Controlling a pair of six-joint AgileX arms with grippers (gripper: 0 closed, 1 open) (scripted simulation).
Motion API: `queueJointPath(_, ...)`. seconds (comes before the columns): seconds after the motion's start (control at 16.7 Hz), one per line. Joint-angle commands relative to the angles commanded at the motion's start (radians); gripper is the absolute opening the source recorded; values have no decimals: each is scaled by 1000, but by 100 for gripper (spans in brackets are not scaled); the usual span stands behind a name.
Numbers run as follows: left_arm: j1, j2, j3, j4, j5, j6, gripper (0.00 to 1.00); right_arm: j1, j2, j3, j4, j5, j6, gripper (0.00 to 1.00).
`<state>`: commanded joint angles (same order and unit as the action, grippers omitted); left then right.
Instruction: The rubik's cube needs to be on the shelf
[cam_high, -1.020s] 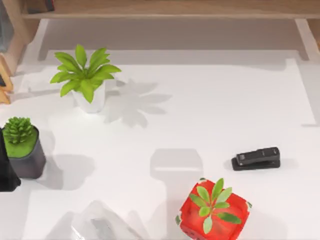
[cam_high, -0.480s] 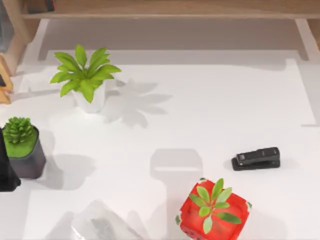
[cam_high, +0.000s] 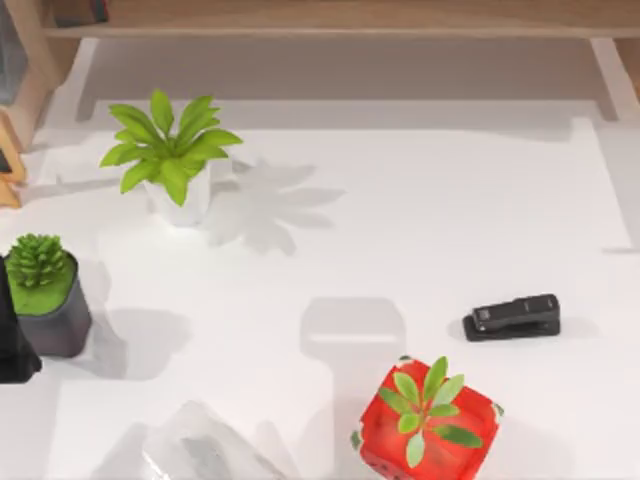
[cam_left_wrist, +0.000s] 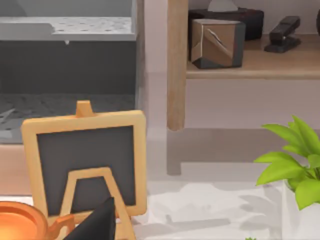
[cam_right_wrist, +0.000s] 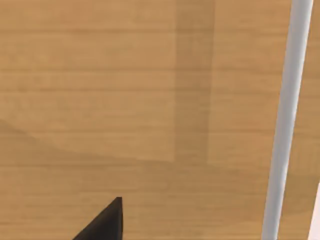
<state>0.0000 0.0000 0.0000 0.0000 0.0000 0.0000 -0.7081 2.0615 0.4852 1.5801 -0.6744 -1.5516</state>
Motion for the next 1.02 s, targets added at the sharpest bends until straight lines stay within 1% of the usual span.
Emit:
queueJointPath(0.36, 0, 0, 0, 0, 0, 0, 100, -48, -18, -61, 44, -49, 0, 100)
queueJointPath(0.6, 0, 0, 0, 0, 0, 0, 100, -44, -14, -59, 42, -47, 0, 100)
queueJointPath(0.72, 0, 0, 0, 0, 0, 0, 100, -69, -7, -30, 15, -23, 5, 100)
queueJointPath(0.84, 0, 0, 0, 0, 0, 0, 100, -115, 5, 39, -52, 29, 15, 100)
queueJointPath(1.02, 0, 0, 0, 0, 0, 0, 100, -184, 26, 223, -232, 137, 45, 100)
